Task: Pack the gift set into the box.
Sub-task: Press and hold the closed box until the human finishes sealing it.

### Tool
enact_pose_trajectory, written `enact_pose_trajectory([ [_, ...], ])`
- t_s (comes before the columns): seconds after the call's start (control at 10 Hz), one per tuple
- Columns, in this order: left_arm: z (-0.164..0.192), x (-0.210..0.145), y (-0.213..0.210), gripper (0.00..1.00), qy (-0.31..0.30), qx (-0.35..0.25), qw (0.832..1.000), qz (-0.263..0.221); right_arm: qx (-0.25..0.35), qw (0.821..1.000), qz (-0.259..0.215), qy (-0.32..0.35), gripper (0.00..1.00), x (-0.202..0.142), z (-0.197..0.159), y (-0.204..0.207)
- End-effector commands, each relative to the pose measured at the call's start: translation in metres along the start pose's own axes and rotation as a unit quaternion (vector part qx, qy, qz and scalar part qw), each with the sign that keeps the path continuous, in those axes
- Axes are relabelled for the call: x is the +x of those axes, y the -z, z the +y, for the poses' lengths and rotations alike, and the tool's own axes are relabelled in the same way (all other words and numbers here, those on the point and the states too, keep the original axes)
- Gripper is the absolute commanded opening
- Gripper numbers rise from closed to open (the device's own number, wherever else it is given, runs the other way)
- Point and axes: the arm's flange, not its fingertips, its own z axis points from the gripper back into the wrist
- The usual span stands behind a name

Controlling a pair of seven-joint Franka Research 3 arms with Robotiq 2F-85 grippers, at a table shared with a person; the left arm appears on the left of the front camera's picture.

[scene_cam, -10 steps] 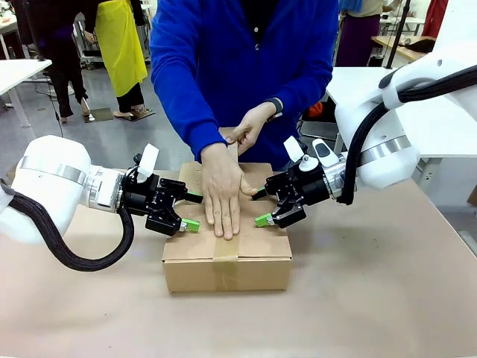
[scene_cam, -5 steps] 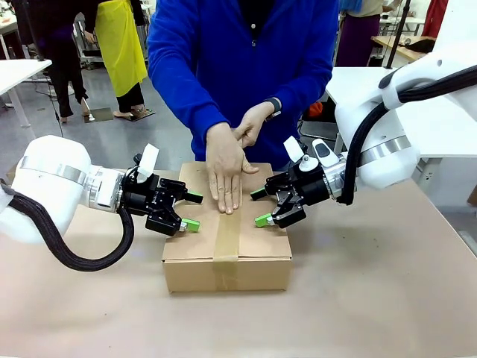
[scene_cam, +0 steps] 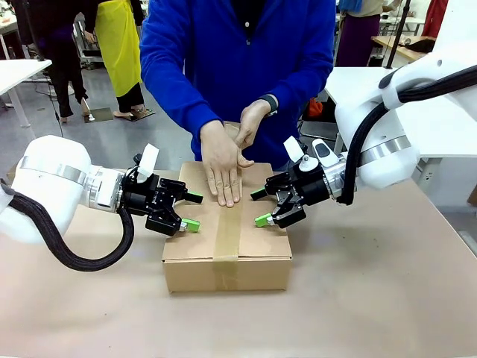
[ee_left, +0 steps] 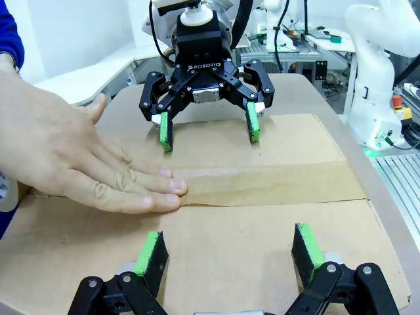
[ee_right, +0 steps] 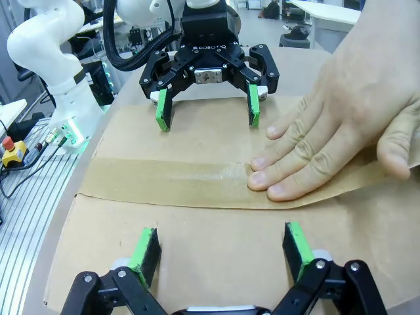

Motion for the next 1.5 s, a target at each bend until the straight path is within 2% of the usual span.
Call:
enact_pose_trajectory([
  [0.0,-0.0017,-0.0014,-0.0011,1.0,0.004,-0.002,1.0,-0.004,-0.003,1.0,-0.003,0.0,1.0,-0.0002,0.0005,0.0015],
  [1.4,-0.0017,-0.0014,-0.0011,1.0,0.004,-0.002,1.0,-0.004,-0.003,1.0,-0.003,0.0,1.0,-0.0002,0.0005,0.0015],
])
